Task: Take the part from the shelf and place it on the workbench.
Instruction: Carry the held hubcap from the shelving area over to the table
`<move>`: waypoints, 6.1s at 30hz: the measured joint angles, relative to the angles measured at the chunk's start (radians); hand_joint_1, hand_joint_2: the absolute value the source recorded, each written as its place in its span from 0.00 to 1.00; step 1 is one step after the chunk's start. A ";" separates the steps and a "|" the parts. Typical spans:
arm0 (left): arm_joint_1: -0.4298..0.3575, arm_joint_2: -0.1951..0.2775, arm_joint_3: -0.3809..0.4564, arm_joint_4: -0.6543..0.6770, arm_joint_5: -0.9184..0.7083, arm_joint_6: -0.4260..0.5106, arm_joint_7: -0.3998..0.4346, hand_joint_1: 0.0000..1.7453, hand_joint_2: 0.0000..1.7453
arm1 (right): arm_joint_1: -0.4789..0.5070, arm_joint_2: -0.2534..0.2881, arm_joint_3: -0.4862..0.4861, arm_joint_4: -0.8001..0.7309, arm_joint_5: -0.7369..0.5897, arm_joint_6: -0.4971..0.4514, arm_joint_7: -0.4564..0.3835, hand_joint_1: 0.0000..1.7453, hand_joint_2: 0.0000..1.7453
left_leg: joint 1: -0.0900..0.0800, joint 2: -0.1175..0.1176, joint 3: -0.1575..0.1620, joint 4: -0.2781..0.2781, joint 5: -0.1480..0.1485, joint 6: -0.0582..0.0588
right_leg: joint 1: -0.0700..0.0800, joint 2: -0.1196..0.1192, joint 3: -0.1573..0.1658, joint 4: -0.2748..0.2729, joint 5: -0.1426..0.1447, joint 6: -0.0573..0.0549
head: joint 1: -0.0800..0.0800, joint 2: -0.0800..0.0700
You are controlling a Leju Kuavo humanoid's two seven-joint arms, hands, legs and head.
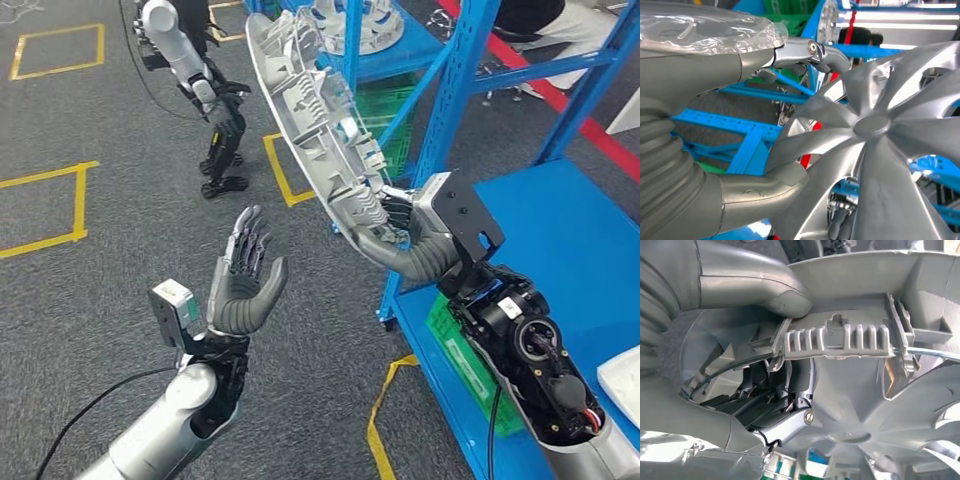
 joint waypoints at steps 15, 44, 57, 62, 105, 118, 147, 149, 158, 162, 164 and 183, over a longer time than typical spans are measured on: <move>-0.001 0.005 0.000 -0.004 0.000 0.000 0.001 0.00 1.00 | -0.004 0.001 0.001 0.003 0.000 0.000 -0.002 1.00 1.00 | 0.004 0.027 -0.075 0.104 -0.037 -0.037 | 0.000 -0.064 0.040 -0.061 0.000 -0.015 | -0.003 0.000; -0.011 0.001 -0.002 -0.012 -0.003 -0.012 0.008 0.00 1.00 | 0.021 0.001 -0.019 0.016 0.000 -0.014 -0.009 1.00 1.00 | 0.011 0.122 -0.171 0.288 -0.108 -0.047 | 0.000 -0.121 0.033 -0.059 -0.003 -0.015 | -0.015 0.000; -0.025 0.003 -0.001 0.009 -0.002 0.019 -0.034 0.00 1.00 | 0.047 -0.002 -0.037 0.015 0.005 -0.041 -0.007 1.00 1.00 | 0.001 0.110 -0.004 -0.008 0.006 0.007 | 0.002 -0.098 -0.049 0.185 -0.154 0.027 | -0.008 0.000; -0.002 0.013 0.005 0.016 -0.014 0.091 -0.058 0.00 1.00 | 0.071 -0.007 -0.054 0.015 0.006 -0.057 -0.006 1.00 1.00 | 0.000 0.032 0.001 -0.003 0.003 0.006 | 0.002 -0.047 -0.047 0.112 -0.055 0.012 | 0.008 0.000; 0.143 0.121 0.072 -0.039 -0.027 0.218 0.000 0.00 1.00 | 0.169 -0.040 -0.161 -0.011 0.022 -0.099 0.013 1.00 1.00 | 0.009 0.123 -0.156 0.306 -0.128 -0.053 | -0.008 -0.126 0.033 -0.046 -0.015 -0.017 | -0.017 0.000; 0.158 0.135 0.092 -0.099 -0.038 0.219 0.021 0.00 1.00 | 0.159 -0.044 -0.162 -0.013 0.018 -0.084 0.022 1.00 1.00 | 0.003 0.113 0.014 -0.012 -0.006 0.010 | -0.002 -0.098 -0.041 0.170 -0.151 0.027 | -0.019 0.000; 0.167 0.118 0.096 -0.134 -0.029 0.220 0.026 0.00 1.00 | 0.155 -0.045 -0.161 -0.013 0.001 -0.090 0.027 1.00 1.00 | 0.009 0.135 0.013 -0.010 -0.009 0.002 | -0.008 -0.116 0.012 0.054 -0.102 0.028 | -0.034 0.000; 0.166 0.114 0.096 -0.134 -0.027 0.220 0.026 0.00 1.00 | 0.156 -0.045 -0.161 -0.013 0.001 -0.090 0.027 1.00 1.00 | 0.006 0.130 0.015 -0.010 -0.012 0.009 | -0.006 -0.092 -0.061 0.201 -0.159 0.029 | -0.020 0.000; 0.163 0.104 0.096 -0.134 -0.011 0.205 0.032 0.00 1.00 | 0.161 -0.047 -0.163 -0.013 0.001 -0.094 0.027 1.00 1.00 | -0.005 0.096 0.013 0.011 -0.026 0.002 | 0.002 -0.077 0.025 -0.039 -0.015 0.010 | 0.009 0.000; 0.161 0.104 0.096 -0.134 0.000 0.202 0.034 0.00 1.00 | 0.164 -0.048 -0.164 -0.013 0.001 -0.098 0.029 1.00 1.00 | -0.003 0.097 0.015 0.005 -0.024 0.000 | 0.004 -0.075 0.026 -0.040 -0.015 0.009 | -0.001 0.000; 0.158 0.104 0.096 -0.134 0.001 0.202 0.034 0.00 1.00 | 0.164 -0.048 -0.165 -0.013 0.001 -0.099 0.029 1.00 1.00 | -0.003 0.097 0.017 0.001 -0.022 -0.002 | 0.004 -0.075 0.026 -0.040 -0.015 0.006 | -0.004 0.000; 0.136 0.103 0.096 -0.128 0.016 0.183 0.039 0.00 1.00 | 0.168 -0.049 -0.167 -0.013 0.001 -0.102 0.028 1.00 1.00 | -0.002 0.097 0.017 0.001 -0.024 -0.009 | 0.005 -0.075 0.027 -0.042 -0.017 0.001 | -0.009 0.000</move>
